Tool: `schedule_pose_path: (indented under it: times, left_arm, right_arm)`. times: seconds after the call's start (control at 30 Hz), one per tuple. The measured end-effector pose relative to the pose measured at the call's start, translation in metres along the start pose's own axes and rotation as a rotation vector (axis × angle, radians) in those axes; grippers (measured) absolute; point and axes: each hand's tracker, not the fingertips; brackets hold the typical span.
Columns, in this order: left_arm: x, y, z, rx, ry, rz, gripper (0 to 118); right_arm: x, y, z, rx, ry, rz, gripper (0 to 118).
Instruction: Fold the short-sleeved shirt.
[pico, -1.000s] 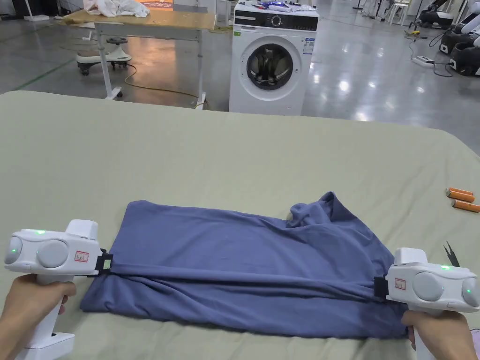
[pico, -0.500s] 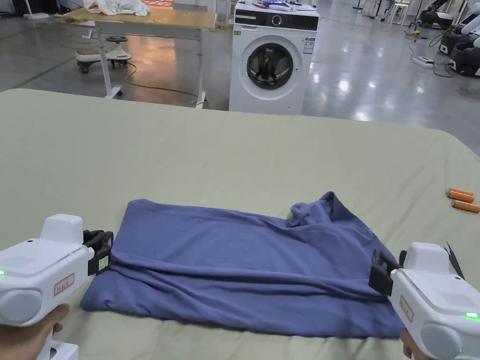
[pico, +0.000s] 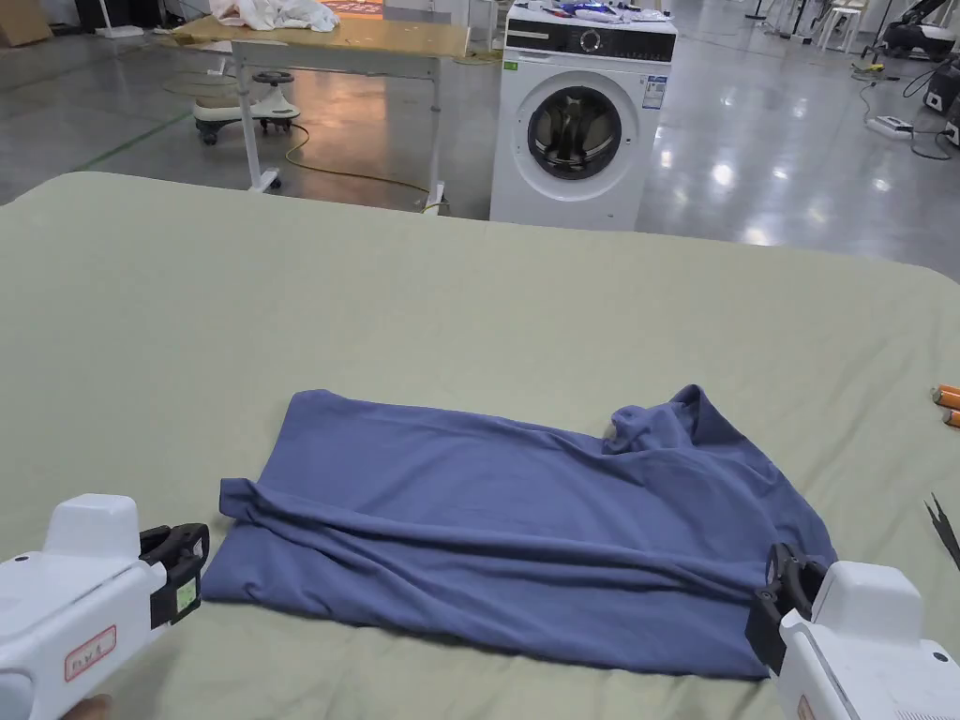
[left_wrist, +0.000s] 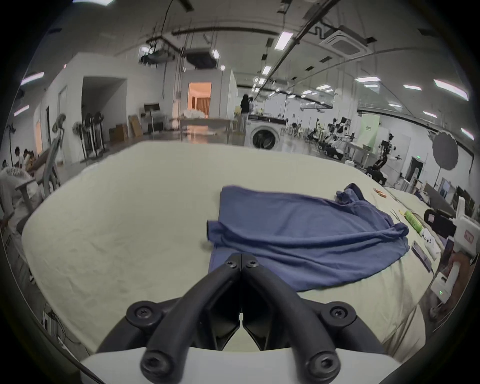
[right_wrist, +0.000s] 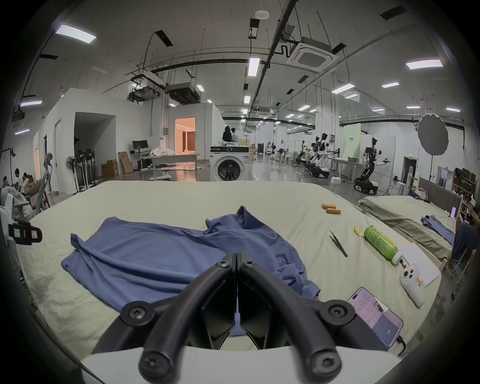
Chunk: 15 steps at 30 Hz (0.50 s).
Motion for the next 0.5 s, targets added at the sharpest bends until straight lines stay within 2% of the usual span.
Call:
schedule_pose_path:
  times: [0.13,0.27,0.33,0.4,0.43,0.5]
  left_arm:
    - [-0.024,0.007,-0.036,-0.109,-0.013,0.044,0]
    - [-0.027,0.015,-0.067,-0.232,-0.007,0.017,0]
    - [-0.032,0.018,-0.083,-0.277,-0.029,0.028,13]
    - [-0.034,0.021,-0.096,-0.322,-0.025,0.013,43]
    - [-0.032,0.021,-0.1,-0.358,-0.013,0.012,53]
    - [-0.033,0.02,-0.114,-0.413,0.007,0.02,57]
  right_arm:
    - [0.001,-0.005,0.001,-0.019,-0.001,0.01,0]
    - [0.005,-0.01,0.002,-0.05,-0.01,0.014,0]
    - [0.007,-0.012,0.002,-0.064,-0.016,0.014,0]
    - [0.013,-0.017,0.001,-0.079,-0.023,0.012,0]
    - [0.014,-0.019,0.001,-0.085,-0.029,0.014,0]
    - [0.017,-0.022,0.001,-0.098,-0.036,0.017,0]
